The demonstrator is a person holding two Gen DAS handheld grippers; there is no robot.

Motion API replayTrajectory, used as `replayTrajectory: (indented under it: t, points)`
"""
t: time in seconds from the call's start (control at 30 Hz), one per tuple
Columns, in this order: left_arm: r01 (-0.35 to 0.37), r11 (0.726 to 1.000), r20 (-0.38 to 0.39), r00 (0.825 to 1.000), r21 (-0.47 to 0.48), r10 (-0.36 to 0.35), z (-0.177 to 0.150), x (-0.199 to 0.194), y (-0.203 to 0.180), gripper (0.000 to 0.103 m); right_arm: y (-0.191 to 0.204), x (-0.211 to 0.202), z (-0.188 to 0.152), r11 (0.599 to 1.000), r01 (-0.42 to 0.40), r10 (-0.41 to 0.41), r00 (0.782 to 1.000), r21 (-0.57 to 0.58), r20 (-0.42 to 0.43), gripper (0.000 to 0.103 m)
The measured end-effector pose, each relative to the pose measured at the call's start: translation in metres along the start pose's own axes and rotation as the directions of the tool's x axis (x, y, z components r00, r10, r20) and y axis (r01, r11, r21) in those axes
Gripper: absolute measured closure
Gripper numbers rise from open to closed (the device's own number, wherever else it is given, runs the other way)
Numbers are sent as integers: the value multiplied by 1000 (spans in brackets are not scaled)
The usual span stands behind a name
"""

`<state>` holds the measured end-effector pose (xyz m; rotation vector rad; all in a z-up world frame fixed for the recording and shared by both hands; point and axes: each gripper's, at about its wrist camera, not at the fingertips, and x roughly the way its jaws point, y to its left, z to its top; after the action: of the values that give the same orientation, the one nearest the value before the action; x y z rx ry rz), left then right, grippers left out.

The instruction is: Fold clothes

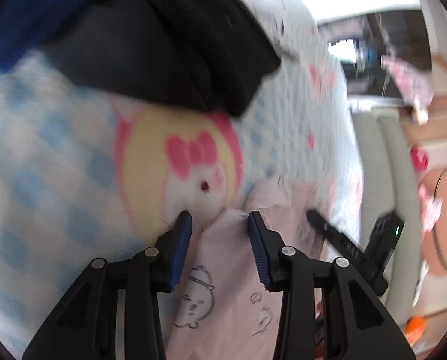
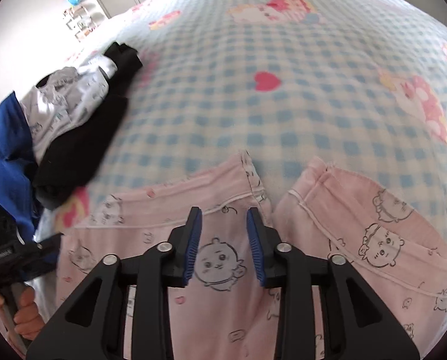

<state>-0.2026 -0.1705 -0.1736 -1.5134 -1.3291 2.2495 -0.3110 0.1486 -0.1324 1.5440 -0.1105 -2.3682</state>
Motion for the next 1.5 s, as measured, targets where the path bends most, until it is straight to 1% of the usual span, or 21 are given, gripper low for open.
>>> replayTrajectory:
  t: [0.03,0.13,0.17,0.2,0.3,0.33,0.43,0.5,0.63,0.73,0.83,0.97,1.0,1.03,1.07,1.1,1.17,1.23,1.33,1.4,1.5]
  points:
    - [-20,999,-13,1000,46,20,-1,4,-8,90,-1,6,-2,1000,4,-4,1000,-4,-14,66]
    - [-112,964,107,990,240,89,-14,-13,-46,96,2,19,-9,999,9,-11,999,-47,-43,70]
    - [-147,941,173,980,304,97,-20,-24,-60,96,7,17,-9,997,2,-4,1000,-71,-26,86]
    - [-195,907,259,961,374,100,-30,-40,-75,96,11,13,-10,995,-5,4,1000,-95,-5,95]
    - [-401,770,452,877,497,165,-56,-66,-102,96,18,-14,-12,992,-6,20,993,-124,113,97]
    - [-410,753,431,883,514,186,-56,-63,-98,95,18,-19,-12,992,6,11,991,-128,132,97]
    - [-350,836,274,929,422,251,-29,-49,-65,93,9,-6,-8,991,83,-77,995,-107,65,96]
    - [-224,920,163,970,321,180,-12,-46,-40,91,-1,2,-5,997,54,-53,998,-48,15,95]
    - [-73,991,178,983,109,53,0,-60,-2,58,-7,-7,-3,999,-46,46,998,0,39,80]
    - [-75,997,166,984,22,70,7,-59,12,58,0,-5,-3,998,-39,40,999,-40,30,75]
    - [-112,994,54,992,4,112,9,-40,15,58,8,8,1,997,-46,45,999,-63,-19,68]
    - [-162,980,-18,986,113,165,1,-17,-4,61,13,30,4,996,-57,53,996,-65,-71,65]
    - [-173,975,-19,984,140,177,1,-14,-9,63,16,32,4,996,-59,54,996,-74,-71,66]
    - [-185,969,-18,981,166,191,0,-11,-13,79,18,34,3,995,-62,56,996,-83,-70,69]
    - [-204,960,-8,978,192,210,-1,-11,-20,91,19,33,2,993,-68,63,996,-92,-65,80]
    - [-230,946,18,973,230,232,-4,-13,-30,91,20,31,2,993,-71,66,996,-93,-56,90]
    - [-301,894,138,953,331,270,-6,-26,-51,92,23,24,4,992,-81,79,997,-96,-25,95]
    - [-371,829,283,921,420,269,-7,-47,-69,93,25,9,8,990,-96,101,994,-104,38,97]
    - [-499,712,479,840,494,256,-16,-66,-89,92,29,-13,11,987,-99,118,982,-129,149,97]
    - [-529,682,458,834,506,307,-8,-53,-78,91,30,-15,13,986,-81,107,977,-144,184,97]
    - [-556,680,352,831,479,431,15,-13,-48,89,26,18,14,993,-57,67,994,-104,90,96]
